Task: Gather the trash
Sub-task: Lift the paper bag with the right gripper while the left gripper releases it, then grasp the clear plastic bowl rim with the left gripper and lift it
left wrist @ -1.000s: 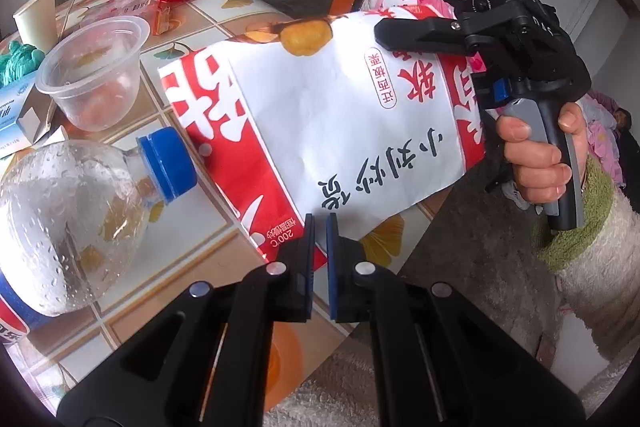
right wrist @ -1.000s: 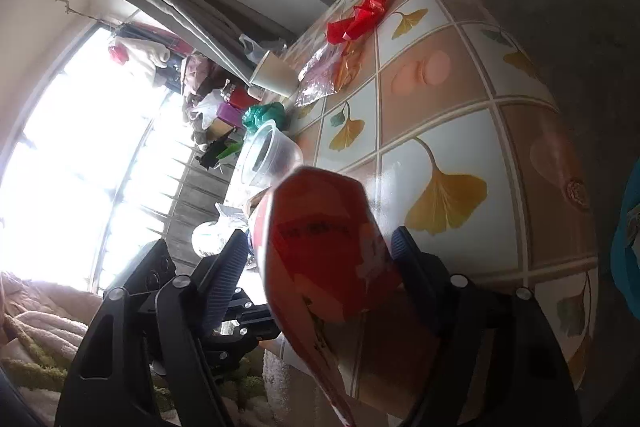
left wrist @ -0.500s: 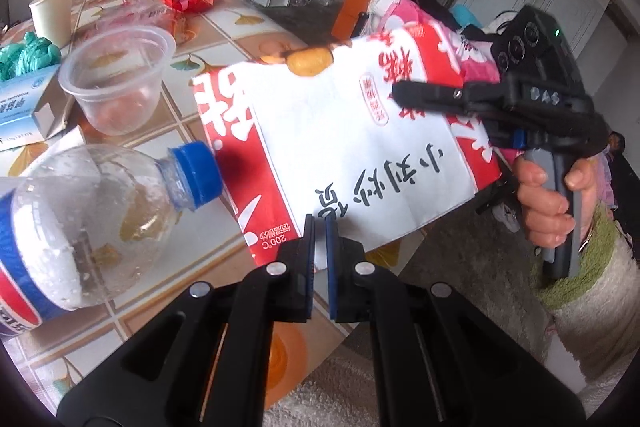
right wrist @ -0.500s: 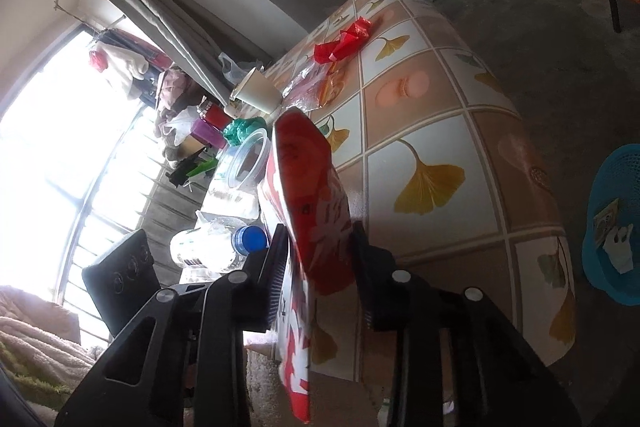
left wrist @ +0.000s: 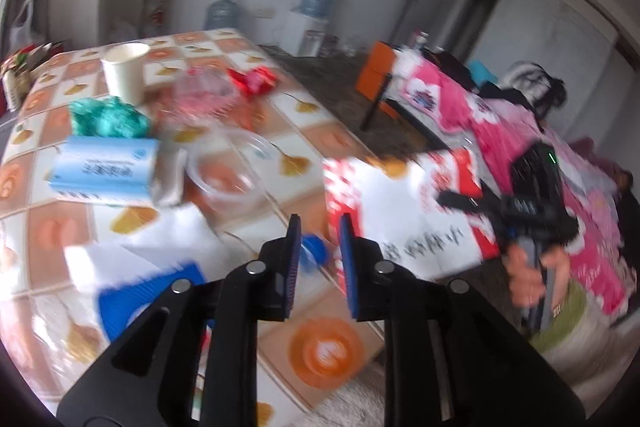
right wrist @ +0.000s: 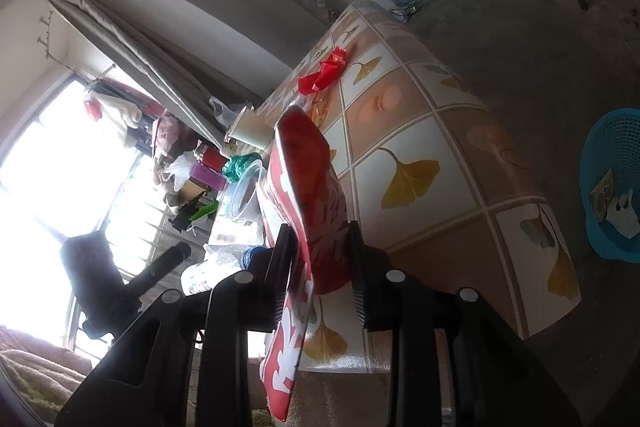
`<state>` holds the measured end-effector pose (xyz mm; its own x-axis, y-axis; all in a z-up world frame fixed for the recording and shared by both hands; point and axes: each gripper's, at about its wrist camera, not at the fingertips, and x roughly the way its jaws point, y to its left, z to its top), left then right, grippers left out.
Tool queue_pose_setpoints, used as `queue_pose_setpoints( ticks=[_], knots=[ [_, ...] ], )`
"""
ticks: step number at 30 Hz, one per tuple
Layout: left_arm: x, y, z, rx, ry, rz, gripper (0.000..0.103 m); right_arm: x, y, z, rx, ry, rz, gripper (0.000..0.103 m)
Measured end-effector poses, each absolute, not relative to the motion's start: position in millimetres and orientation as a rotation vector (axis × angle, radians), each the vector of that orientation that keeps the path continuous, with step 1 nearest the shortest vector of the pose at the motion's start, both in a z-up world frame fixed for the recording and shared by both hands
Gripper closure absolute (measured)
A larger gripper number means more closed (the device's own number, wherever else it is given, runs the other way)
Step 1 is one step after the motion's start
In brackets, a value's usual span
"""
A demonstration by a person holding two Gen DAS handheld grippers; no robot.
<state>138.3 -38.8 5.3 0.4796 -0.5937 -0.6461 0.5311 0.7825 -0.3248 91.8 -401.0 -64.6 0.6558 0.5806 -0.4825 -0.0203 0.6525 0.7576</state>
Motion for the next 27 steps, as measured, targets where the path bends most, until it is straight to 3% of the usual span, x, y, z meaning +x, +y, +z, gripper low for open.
queue_pose_setpoints(
  ticks=[9, 16, 19, 23, 27],
  knots=[
    [266, -18, -30, -0.237, 1.15, -0.52, 0.079, 93, -403, -54, 0.838, 0.734, 0.341, 0.076],
    [290, -27, -65, -0.302, 1.298, -0.508, 0.08, 99, -401, -52, 0.795, 0.747, 0.316, 0.076],
    [292, -31, -73, -0.297, 1.315, -0.487, 0.082, 101, -400, -52, 0.786, 0.752, 0.315, 0.076],
    [295, -30, -76, -0.294, 1.309, -0.475, 0.096, 101, -399, -52, 0.77, 0.754, 0.311, 0.076],
    [293, -28, -71, -0.288, 1.283, -0.468, 0.099, 100, -400, -51, 0.774, 0.744, 0.309, 0.076]
  ],
)
